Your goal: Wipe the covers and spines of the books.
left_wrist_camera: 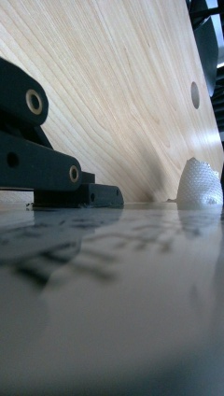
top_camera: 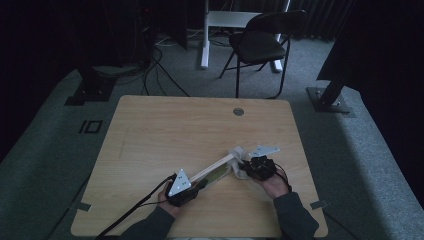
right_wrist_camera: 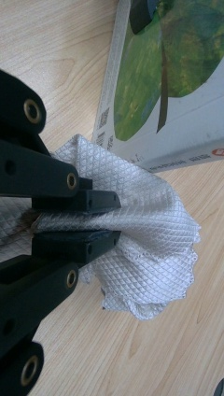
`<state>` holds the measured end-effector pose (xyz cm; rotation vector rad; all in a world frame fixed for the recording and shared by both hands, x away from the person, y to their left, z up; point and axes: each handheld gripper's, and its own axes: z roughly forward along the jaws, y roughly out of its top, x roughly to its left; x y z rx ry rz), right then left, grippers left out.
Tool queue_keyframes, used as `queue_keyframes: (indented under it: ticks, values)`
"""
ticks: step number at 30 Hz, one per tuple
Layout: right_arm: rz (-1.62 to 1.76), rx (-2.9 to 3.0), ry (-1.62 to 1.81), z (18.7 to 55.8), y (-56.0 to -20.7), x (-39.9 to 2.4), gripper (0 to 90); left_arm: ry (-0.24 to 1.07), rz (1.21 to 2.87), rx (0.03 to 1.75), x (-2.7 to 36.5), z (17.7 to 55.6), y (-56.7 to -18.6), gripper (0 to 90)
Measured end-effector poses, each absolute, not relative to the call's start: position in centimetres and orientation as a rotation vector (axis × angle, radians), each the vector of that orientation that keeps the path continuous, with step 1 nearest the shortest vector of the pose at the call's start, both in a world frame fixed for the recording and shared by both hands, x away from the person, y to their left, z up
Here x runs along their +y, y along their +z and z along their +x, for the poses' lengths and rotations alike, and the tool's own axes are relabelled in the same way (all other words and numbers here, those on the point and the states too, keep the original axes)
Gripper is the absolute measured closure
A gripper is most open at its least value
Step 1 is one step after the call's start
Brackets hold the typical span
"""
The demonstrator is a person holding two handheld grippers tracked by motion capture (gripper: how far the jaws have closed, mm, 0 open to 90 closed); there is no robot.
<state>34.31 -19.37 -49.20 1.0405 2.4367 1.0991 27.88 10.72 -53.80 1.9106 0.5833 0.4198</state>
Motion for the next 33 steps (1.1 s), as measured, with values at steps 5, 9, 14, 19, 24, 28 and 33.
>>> queue_keyframes:
  ticks: [5, 9, 14, 19, 24, 28, 33]
  values:
    - [1.040, 2.437, 1.100, 34.3, -49.2, -19.4, 82.1, 0.426, 1.908, 0.584, 10.9, 27.8, -53.5, 78.8]
    - [1.035, 2.438, 1.102, 34.3, -49.2, -19.4, 82.1, 0.425, 1.906, 0.578, 11.0, 27.7, -53.3, 78.8]
    - [1.036, 2.438, 1.101, 34.3, -49.2, -19.3, 82.1, 0.417, 1.898, 0.572, 11.1, 27.6, -53.1, 78.9]
    - [1.032, 2.441, 1.100, 34.3, -49.2, -19.2, 82.1, 0.443, 1.896, 0.572, 11.2, 27.4, -52.8, 78.9]
    - [1.037, 2.430, 1.104, 34.2, -49.0, -19.4, 82.1, 0.514, 1.903, 0.584, 11.2, 27.1, -52.6, 78.8]
    - [1.034, 2.427, 1.106, 34.2, -49.0, -19.4, 82.1, 0.550, 1.909, 0.585, 11.4, 27.0, -52.4, 78.8]
    - [1.031, 2.430, 1.105, 34.1, -48.9, -19.3, 82.1, 0.577, 1.912, 0.586, 11.4, 26.8, -52.3, 78.8]
